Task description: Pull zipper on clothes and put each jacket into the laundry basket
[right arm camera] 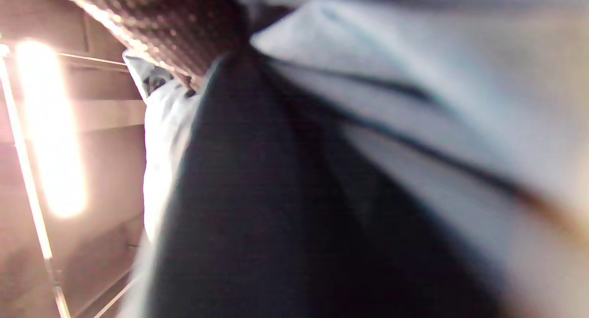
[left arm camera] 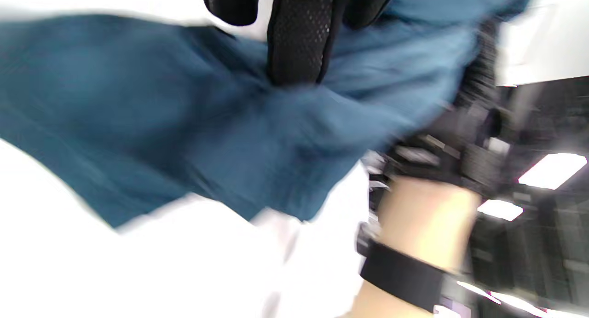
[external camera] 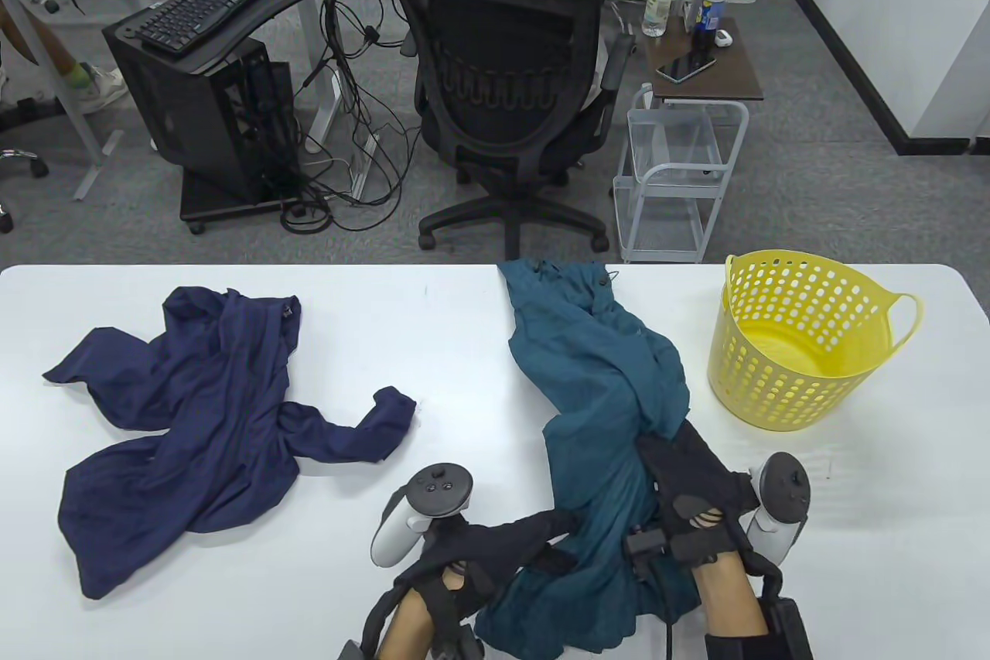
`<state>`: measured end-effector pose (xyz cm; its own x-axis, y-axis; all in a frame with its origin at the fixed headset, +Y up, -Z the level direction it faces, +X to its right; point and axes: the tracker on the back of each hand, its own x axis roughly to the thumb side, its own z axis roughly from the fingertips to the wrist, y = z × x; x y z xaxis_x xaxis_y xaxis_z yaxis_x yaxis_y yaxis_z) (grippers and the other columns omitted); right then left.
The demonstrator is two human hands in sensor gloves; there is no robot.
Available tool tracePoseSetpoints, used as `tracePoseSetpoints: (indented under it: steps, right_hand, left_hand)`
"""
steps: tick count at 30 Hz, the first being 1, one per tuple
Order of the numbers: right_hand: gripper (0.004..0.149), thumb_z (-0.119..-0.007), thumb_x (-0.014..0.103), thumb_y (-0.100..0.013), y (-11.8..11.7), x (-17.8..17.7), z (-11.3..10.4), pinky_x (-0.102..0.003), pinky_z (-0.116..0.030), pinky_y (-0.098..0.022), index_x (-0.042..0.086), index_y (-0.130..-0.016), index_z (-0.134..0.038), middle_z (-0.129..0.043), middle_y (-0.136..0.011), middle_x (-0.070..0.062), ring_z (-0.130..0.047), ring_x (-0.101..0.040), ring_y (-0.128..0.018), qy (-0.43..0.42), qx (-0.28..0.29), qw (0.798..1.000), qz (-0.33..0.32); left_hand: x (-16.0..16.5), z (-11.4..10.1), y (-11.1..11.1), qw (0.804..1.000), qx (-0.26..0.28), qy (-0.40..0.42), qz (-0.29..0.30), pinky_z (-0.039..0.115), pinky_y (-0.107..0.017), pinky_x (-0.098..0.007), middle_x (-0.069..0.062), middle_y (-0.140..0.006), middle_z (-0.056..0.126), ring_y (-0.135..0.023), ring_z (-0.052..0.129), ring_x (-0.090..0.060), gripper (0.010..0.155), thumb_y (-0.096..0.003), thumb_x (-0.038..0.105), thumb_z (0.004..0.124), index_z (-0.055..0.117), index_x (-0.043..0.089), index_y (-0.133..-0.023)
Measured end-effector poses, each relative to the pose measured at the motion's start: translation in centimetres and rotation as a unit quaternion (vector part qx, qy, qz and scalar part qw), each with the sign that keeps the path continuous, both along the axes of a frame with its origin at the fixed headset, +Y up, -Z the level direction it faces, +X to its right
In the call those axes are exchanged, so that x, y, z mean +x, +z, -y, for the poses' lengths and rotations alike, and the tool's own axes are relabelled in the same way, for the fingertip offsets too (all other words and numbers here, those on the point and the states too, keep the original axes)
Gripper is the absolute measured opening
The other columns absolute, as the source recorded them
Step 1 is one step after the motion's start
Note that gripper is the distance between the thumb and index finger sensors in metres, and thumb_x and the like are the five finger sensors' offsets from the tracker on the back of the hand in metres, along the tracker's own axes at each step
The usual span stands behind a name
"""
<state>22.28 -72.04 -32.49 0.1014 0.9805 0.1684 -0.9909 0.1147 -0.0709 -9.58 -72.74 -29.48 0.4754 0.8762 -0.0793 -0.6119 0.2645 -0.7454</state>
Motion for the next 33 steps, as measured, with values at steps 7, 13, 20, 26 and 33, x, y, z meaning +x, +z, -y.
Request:
tracePoseSetpoints:
  steps: [7, 13, 20, 26, 33]
  right_hand:
    - [0.045, -0.084, 0.028, -0.05, 1.7, -3.8, -2.7, -0.037, -0.091, -0.046, 0.029, -0.095, -0.081, -0.091, -0.093, 0.0, -0.105, -0.027, -0.063, 0.074, 0.041, 0.99, -0.111]
    - [0.043, -0.085, 0.025, -0.049, 4.2, -9.3, -4.1, -0.048, -0.082, -0.055, 0.02, -0.092, -0.084, -0.083, -0.091, -0.003, -0.094, -0.032, -0.076, 0.217, 0.064, 0.952, -0.204]
    - [0.06, -0.088, 0.044, -0.048, 4.3, -8.1, -3.8, -0.058, -0.071, -0.062, 0.019, -0.101, -0.079, -0.083, -0.104, -0.009, -0.082, -0.043, -0.09, 0.292, 0.053, 0.933, -0.202]
    - [0.102, -0.092, 0.066, -0.038, 4.1, -6.8, -3.3, -0.061, -0.055, -0.071, 0.02, -0.113, -0.043, -0.043, -0.121, -0.011, -0.051, -0.046, -0.105, 0.363, 0.057, 0.922, -0.121]
    - [0.123, -0.1, 0.066, -0.031, 2.0, -10.9, 0.3, -0.072, -0.019, -0.072, 0.035, -0.109, -0.011, -0.005, -0.122, -0.003, -0.005, -0.043, -0.108, 0.429, 0.024, 0.866, -0.256]
  left_hand:
    - [-0.8, -6.7, 2.6, 0.876, 0.447, -0.055, -0.175, 0.042, -0.073, -0.068, 0.013, -0.124, 0.026, -0.114, 0.031, -0.031, 0.093, -0.0334, 0.077, 0.071, 0.018, 0.052, -0.106]
    - [1.4, -6.5, 3.9, 0.791, 0.558, -0.202, -0.149, 0.057, -0.074, -0.06, 0.014, -0.121, 0.041, -0.11, 0.059, -0.021, 0.106, -0.0229, 0.073, 0.087, 0.019, 0.054, -0.103]
    - [-0.5, -5.1, 1.8, 0.812, 0.511, -0.18, -0.219, 0.086, -0.05, -0.045, 0.016, -0.075, 0.099, -0.052, 0.106, -0.01, 0.076, -0.024, 0.057, 0.1, 0.069, 0.046, -0.093]
    - [-1.0, -5.7, 1.9, 0.808, 0.517, -0.172, -0.224, 0.086, -0.048, -0.045, 0.015, -0.074, 0.099, -0.05, 0.106, -0.011, 0.075, -0.0256, 0.056, 0.099, 0.069, 0.043, -0.094]
    - [1.6, -7.0, 3.8, 0.832, 0.53, -0.115, -0.117, 0.084, -0.051, -0.047, 0.013, -0.077, 0.097, -0.053, 0.104, -0.013, 0.078, -0.0264, 0.051, 0.099, 0.065, 0.043, -0.096]
